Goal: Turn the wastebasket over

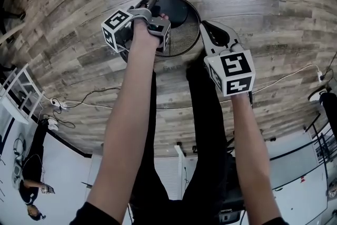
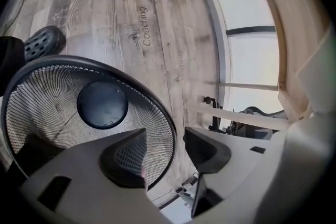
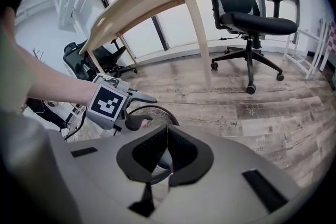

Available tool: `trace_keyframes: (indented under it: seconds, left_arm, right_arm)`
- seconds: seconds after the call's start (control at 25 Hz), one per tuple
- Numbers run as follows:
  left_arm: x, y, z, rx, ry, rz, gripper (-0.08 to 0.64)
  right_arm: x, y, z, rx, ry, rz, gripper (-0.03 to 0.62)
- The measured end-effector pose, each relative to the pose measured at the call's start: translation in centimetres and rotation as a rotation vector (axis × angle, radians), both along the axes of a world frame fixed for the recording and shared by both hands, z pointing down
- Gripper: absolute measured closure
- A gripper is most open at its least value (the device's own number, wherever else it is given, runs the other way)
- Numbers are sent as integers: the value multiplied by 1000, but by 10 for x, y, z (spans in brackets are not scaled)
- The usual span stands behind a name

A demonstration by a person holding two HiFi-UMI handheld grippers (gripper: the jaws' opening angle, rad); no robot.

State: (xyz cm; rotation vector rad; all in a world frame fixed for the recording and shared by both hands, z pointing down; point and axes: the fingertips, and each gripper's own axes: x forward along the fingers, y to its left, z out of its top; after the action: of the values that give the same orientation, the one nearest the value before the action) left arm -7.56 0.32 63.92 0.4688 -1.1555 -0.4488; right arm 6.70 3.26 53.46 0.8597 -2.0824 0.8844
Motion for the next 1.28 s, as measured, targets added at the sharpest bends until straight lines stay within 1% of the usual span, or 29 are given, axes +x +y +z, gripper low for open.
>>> trace_keyframes:
  seconds: [0.24, 0.4, 0.52, 0.8, 1.04, 1.28]
  left_arm:
    - [0, -8, 13, -28, 0, -50, 330]
    - [-2, -12, 18, -45, 5, -50, 412]
    - [-2, -14, 19, -55, 10, -52, 417]
    - [2, -11, 16, -83, 28, -106, 443]
    - [22, 9, -1, -86, 78, -85, 469]
    - [41, 46, -23, -86, 106, -10, 489]
  right_arm:
    - [-1, 2, 6, -10, -6, -8, 560]
    - [-4, 4, 5, -13, -10, -13, 560]
    - [-5, 6, 5, -15, -10, -14, 560]
    - [-3, 7, 3, -22, -12, -4, 560]
    - [-2, 8, -1, -24, -15, 21, 560]
    - [0, 10, -5, -34, -15, 45, 560]
